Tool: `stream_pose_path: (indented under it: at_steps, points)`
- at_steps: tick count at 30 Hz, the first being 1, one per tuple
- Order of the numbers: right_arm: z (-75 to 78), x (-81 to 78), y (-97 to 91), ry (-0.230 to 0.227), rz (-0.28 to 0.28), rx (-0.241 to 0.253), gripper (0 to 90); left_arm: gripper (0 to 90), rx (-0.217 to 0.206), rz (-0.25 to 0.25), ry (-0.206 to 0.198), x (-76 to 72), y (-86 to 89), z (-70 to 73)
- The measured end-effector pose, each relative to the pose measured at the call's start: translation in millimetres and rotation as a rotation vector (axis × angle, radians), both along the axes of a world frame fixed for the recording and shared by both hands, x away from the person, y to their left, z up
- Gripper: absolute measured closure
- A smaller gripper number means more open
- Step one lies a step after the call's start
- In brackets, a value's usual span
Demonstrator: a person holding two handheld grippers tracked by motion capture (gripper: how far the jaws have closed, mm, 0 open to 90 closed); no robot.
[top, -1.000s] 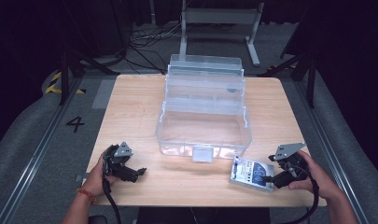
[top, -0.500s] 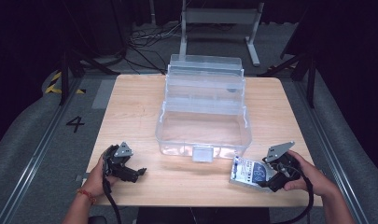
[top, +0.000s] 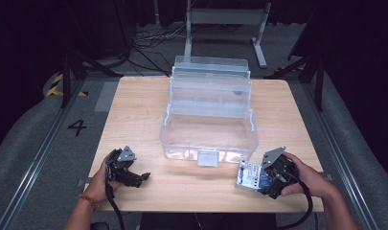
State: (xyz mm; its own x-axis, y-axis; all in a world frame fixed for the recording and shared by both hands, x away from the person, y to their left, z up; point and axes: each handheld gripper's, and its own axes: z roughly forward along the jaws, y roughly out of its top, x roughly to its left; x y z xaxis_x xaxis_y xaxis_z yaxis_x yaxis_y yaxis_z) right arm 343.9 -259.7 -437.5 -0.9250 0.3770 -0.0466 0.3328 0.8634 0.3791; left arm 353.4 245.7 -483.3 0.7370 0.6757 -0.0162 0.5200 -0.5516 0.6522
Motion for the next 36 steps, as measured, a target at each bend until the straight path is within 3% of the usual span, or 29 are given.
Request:
stream_pose_path:
  at_steps: [17, 36]
  points:
    - [-2.1, -0.4, -0.3, 0.005, 0.044, -0.077, 4.6, 0.1, -0.001, 0.001, 0.002, -0.2, -0.1, -0.1]
    - [3.3, -7.4, -21.8, -0.009, 0.032, -0.024, 5.0, 0.1, -0.001, -0.011, -0.001, 1.1, 0.3, -0.2]
